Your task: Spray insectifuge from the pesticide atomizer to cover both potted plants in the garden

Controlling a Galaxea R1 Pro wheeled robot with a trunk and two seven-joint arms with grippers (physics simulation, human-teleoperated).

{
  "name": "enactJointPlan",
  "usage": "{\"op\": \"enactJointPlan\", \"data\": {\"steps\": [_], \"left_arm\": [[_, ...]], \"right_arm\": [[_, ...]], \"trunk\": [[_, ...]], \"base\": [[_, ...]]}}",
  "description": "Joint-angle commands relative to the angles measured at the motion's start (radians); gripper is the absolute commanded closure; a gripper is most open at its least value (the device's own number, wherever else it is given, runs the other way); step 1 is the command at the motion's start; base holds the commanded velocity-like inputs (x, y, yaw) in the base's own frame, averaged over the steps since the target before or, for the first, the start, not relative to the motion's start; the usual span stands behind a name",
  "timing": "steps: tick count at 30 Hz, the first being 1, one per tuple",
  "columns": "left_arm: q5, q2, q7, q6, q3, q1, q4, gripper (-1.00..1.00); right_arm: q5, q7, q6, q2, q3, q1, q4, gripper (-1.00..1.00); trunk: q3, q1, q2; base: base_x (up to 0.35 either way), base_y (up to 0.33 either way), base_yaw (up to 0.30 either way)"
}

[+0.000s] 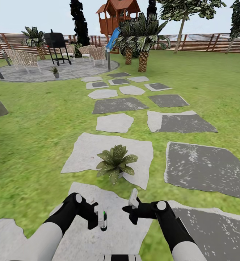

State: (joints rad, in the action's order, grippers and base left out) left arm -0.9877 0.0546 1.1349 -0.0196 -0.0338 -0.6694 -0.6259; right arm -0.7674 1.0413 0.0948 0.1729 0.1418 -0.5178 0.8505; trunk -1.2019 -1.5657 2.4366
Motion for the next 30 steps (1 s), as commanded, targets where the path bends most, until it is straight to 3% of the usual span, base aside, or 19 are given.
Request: {"op": "enactJointPlan", "data": {"steps": [1,5,6,8,10,15,22,30], "left_arm": [[-0.003,0.0,0.002,-0.002,0.0,0.0,-0.001,1.0],[0.003,0.001,-0.048,-0.002,0.002,0.0,0.001,1.0],[0.004,0.001,-0.054,-0.002,0.002,0.001,0.005,1.0],[0.004,0.0,-0.058,-0.003,0.002,0.001,0.01,1.0],[0.004,0.0,-0.059,-0.003,0.002,0.001,0.01,1.0],[0.005,0.003,-0.06,-0.006,0.002,0.001,0.012,1.0],[0.004,0.04,-0.06,-0.008,0.0,0.001,0.013,1.0],[0.002,0.056,-0.049,-0.048,-0.005,0.002,0.035,1.0]], "right_arm": [[-0.01,0.005,0.01,0.002,0.005,-0.001,0.001,1.0],[-0.01,0.005,0.009,0.002,0.003,-0.002,-0.002,1.0],[-0.01,0.005,0.009,0.002,-0.011,-0.002,-0.005,1.0],[-0.009,0.004,0.01,0.002,-0.075,-0.002,-0.01,1.0],[-0.009,0.004,0.01,0.002,-0.094,-0.002,-0.01,1.0],[-0.009,0.003,0.01,0.002,-0.1,-0.002,-0.01,1.0],[-0.009,0.003,0.011,0.002,-0.1,-0.002,-0.01,1.0],[-0.009,0.003,0.011,0.002,-0.1,-0.001,-0.01,1.0]], "trunk": [[-0.001,0.0,0.0],[-0.001,0.0,0.0],[-0.001,0.0,0.0],[-0.001,0.0,0.0],[-0.001,0.0,0.0],[-0.001,0.0,0.0],[-0.001,0.0,0.0],[-0.001,0.0,0.0]], "base": [[0.0,0.0,0.0],[0.0,0.0,0.0],[0.0,0.0,0.0],[0.0,0.0,0.0],[0.0,0.0,0.0],[0.0,0.0,0.0],[0.0,0.0,0.0],[0.0,0.0,0.0]]}}
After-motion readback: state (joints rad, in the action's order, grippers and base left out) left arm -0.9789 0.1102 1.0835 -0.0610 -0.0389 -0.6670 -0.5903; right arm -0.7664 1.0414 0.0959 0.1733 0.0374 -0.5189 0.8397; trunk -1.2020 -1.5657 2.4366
